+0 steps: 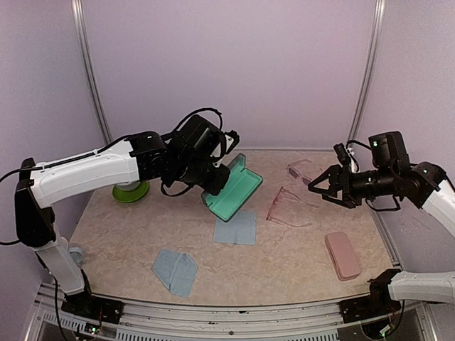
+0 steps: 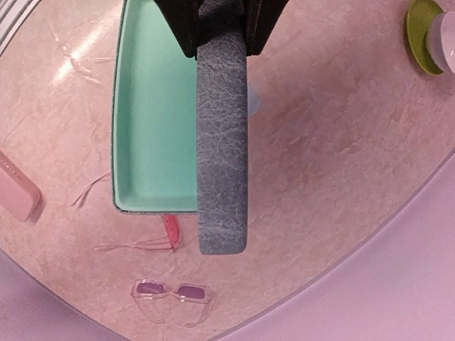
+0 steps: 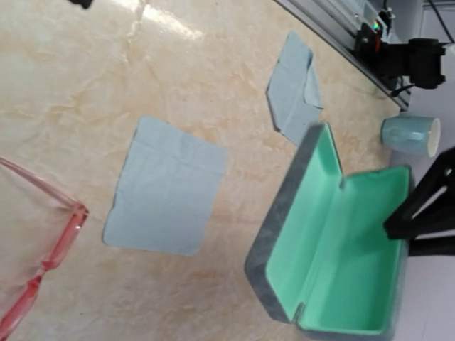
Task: Organize the sunglasses
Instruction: Place the sunglasses case at the center of the board.
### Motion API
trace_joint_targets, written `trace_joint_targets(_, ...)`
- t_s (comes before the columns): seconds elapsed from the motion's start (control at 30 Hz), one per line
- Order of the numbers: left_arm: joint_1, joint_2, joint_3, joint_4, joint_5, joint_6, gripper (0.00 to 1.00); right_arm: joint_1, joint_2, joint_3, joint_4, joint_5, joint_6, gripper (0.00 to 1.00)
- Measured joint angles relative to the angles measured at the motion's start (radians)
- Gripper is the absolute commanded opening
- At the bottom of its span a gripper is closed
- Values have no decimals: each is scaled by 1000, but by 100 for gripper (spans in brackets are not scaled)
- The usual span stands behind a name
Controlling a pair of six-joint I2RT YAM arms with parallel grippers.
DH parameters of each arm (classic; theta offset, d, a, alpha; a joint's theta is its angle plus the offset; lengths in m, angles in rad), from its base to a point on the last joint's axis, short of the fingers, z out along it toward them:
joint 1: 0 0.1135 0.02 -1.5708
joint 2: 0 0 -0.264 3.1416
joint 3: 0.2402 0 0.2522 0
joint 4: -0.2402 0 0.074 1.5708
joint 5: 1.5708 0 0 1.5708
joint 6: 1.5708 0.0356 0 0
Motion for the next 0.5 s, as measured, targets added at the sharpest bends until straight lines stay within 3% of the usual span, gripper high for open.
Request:
trace_joint_targets(0.27,77,-58,-197,48,-10,235,4,0,-35,-10,-24,41,-4,80)
trace_joint_targets(0.5,272,-56,-209,57,62,312,1,0,-60,-45,-23,70,39,80)
